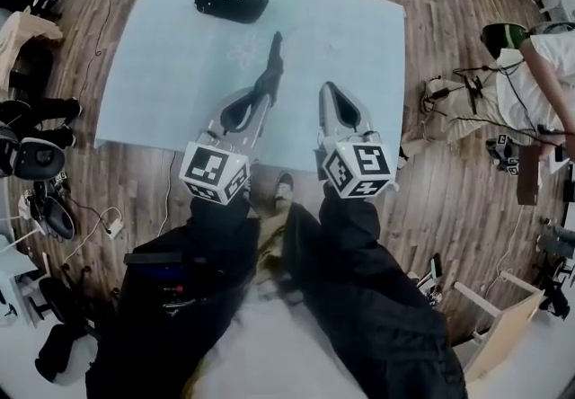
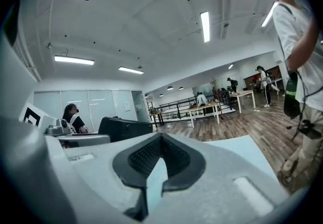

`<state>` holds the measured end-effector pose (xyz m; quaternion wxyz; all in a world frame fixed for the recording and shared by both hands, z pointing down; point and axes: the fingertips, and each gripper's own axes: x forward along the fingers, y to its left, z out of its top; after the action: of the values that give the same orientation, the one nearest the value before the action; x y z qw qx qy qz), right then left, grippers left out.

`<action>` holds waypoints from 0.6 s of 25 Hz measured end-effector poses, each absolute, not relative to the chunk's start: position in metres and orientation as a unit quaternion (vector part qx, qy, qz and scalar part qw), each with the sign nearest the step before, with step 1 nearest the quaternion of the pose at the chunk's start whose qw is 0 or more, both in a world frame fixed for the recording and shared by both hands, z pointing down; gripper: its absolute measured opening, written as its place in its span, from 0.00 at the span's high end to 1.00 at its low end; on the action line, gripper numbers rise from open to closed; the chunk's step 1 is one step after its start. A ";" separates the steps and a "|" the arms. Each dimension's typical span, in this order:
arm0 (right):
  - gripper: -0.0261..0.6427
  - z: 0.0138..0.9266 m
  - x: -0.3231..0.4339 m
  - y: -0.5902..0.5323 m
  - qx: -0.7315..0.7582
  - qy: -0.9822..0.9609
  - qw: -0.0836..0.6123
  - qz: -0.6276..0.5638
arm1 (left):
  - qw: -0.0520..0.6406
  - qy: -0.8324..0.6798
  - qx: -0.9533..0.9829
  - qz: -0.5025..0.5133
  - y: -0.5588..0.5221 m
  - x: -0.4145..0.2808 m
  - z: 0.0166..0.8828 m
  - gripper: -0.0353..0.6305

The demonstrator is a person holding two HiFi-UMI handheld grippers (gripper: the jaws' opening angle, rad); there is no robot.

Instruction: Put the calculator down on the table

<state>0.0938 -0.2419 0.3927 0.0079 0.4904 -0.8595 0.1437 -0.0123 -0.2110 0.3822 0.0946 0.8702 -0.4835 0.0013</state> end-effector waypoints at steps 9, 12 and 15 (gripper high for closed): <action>0.96 0.455 0.072 -0.264 0.513 -0.835 0.064 0.188 | 0.109 -0.469 0.870 0.104 -0.253 -0.043 0.461 0.88; 0.96 0.476 0.067 -0.269 0.511 -0.831 0.080 0.207 | 0.105 -0.471 0.863 0.150 -0.260 -0.053 0.492 0.88; 0.96 0.497 0.062 -0.273 0.506 -0.827 0.095 0.228 | 0.105 -0.471 0.855 0.189 -0.264 -0.062 0.517 0.88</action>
<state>0.0619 -0.2731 0.4971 0.0951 0.5056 -0.8266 0.2279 -0.0617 -0.2641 0.5169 0.1049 0.8551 -0.4712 0.1890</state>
